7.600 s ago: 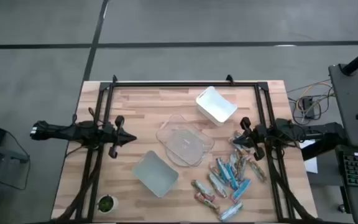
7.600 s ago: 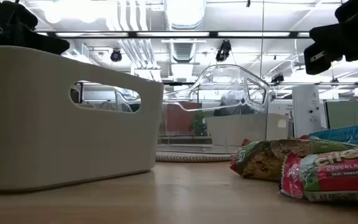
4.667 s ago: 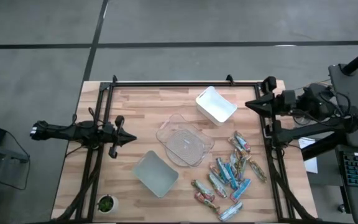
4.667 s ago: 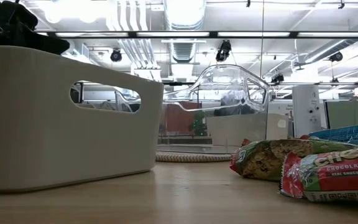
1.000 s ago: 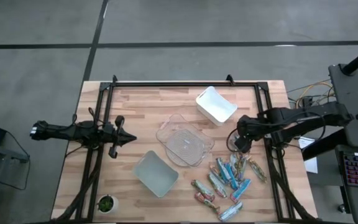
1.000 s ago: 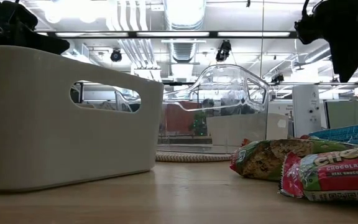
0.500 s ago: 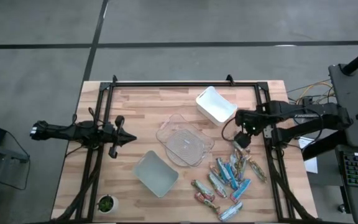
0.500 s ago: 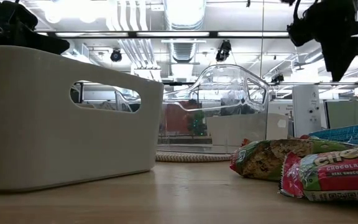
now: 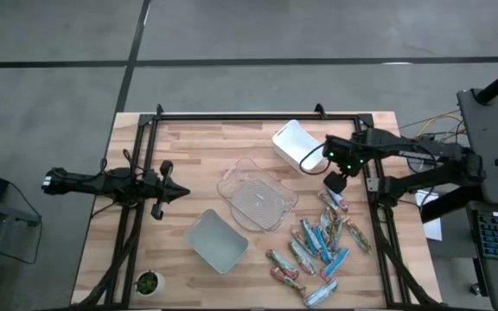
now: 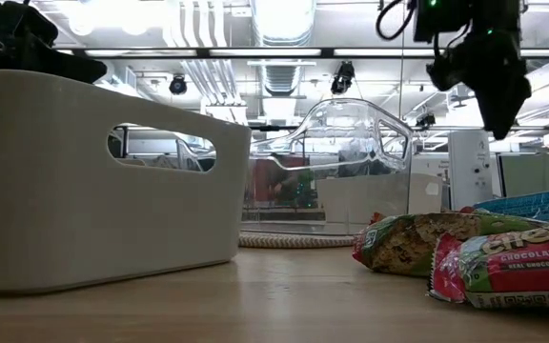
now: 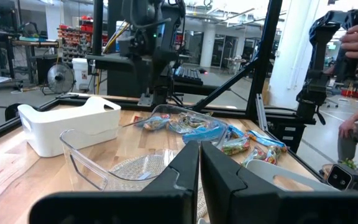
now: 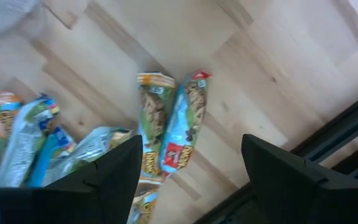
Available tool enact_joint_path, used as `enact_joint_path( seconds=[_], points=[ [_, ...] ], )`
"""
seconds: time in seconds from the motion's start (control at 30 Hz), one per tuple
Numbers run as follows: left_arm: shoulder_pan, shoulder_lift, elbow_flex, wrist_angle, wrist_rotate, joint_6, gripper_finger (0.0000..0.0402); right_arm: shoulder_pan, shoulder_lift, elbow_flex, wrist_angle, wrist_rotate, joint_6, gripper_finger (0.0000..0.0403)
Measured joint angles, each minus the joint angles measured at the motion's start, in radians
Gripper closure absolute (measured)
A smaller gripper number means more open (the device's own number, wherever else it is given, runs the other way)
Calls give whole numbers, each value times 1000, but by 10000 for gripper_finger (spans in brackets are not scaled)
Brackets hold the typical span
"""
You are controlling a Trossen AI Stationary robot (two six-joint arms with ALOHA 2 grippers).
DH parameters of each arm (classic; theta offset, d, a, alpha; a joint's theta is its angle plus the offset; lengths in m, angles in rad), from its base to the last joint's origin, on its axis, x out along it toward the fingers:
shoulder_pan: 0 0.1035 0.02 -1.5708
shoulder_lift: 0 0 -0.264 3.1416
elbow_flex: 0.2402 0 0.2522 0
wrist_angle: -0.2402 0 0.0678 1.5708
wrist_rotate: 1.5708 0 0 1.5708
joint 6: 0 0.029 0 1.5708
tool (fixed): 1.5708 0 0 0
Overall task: Pick and place Granola Bars by type
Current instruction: Put the red granola bar into the gray bin
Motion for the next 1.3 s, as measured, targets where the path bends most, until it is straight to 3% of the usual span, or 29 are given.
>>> enact_joint_path(
  seconds=[0.2, 0.6, 1.0, 1.3],
  points=[
    [0, 0, 0, 0, 0, 0, 401, -4, 36, -45, 46, 11, -23, 138],
    [0, 0, 0, 0, 0, 0, 401, 3, -42, -234, 143, 11, 67, 139],
    [0, 0, 0, 0, 0, 0, 401, 169, -73, -361, 249, 39, 243, 146],
    [0, 0, 0, 0, 0, 0, 401, 208, -74, -418, 341, 44, 323, 149]
  ],
)
